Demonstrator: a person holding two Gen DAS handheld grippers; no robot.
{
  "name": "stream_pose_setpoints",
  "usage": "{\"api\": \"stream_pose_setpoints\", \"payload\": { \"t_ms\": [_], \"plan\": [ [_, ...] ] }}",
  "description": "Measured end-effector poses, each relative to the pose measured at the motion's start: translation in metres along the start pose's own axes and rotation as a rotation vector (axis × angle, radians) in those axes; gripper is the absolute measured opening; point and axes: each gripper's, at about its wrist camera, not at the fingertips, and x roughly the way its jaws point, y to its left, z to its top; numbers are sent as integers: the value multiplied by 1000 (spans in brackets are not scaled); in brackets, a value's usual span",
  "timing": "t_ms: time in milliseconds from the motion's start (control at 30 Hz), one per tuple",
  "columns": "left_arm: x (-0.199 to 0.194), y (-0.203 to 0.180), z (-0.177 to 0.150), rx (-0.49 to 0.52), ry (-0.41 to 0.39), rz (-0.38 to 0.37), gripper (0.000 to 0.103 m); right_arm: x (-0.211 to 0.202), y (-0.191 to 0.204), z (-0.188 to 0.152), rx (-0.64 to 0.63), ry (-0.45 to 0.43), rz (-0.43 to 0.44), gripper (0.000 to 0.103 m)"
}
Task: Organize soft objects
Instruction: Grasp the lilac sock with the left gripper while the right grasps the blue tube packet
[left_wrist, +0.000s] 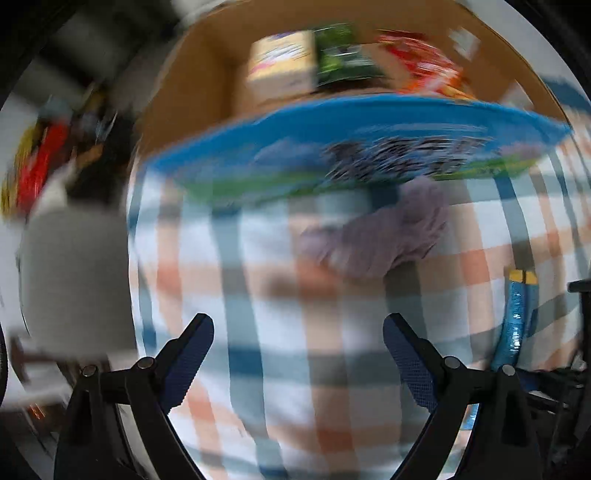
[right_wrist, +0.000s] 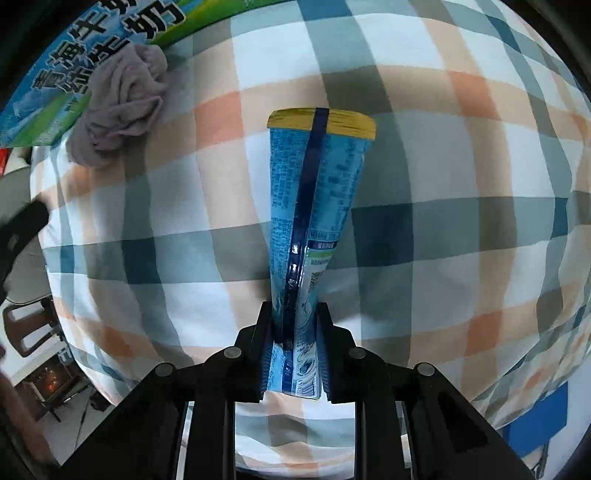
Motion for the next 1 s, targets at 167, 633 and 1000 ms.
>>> {"api": "stream_pose_setpoints", "payload": {
  "t_ms": [167, 633, 1000],
  "plan": [
    [13, -43, 33, 230, -19, 79, 94, -7, 1, -2, 8, -25, -13, 23],
    [27, -62, 34, 213, 89, -13, 37, -13, 16, -3, -19, -11, 6, 23],
    [36, 32, -44, -368, 391, -533, 38, 1, 27, 0, -123, 59, -33, 23]
  ]
}}
